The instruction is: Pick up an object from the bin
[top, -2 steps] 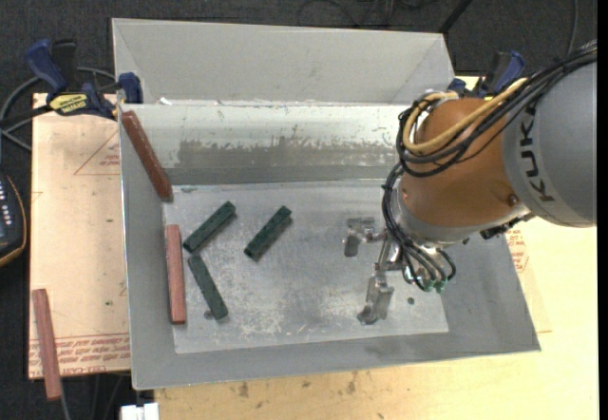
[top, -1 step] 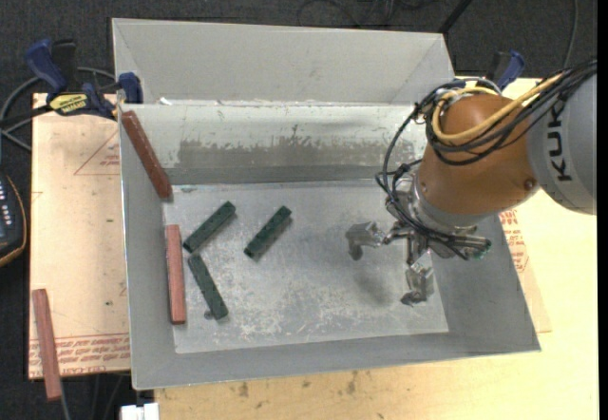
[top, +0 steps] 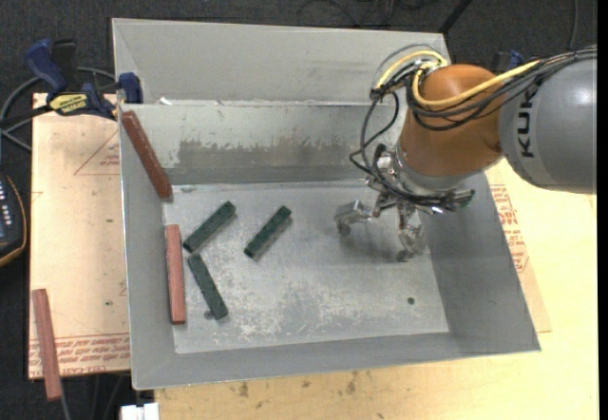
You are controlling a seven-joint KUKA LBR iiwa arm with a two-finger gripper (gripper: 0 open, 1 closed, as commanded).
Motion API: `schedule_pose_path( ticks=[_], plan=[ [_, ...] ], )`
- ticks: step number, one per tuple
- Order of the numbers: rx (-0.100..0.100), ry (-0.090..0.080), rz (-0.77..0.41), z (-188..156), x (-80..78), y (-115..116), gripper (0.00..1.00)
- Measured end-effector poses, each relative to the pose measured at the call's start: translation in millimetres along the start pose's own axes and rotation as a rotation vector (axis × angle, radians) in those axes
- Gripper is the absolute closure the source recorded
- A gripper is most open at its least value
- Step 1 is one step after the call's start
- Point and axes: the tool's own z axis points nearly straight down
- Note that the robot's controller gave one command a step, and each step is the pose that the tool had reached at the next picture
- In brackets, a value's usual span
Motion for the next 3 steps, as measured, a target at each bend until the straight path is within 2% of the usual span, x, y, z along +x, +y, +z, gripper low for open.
schedule_pose_path(
  ticks=[1,2,3],
  plan=[
    [0.007,-0.009,0.063,-78.3,-78.8,11.4,0.00],
    [-0.006,-0.003,0.044,-5.0,-151.7,27.2,0.00],
    [-0.001,-0.001,0.052,-9.2,-147.5,23.2,0.00]
  ],
)
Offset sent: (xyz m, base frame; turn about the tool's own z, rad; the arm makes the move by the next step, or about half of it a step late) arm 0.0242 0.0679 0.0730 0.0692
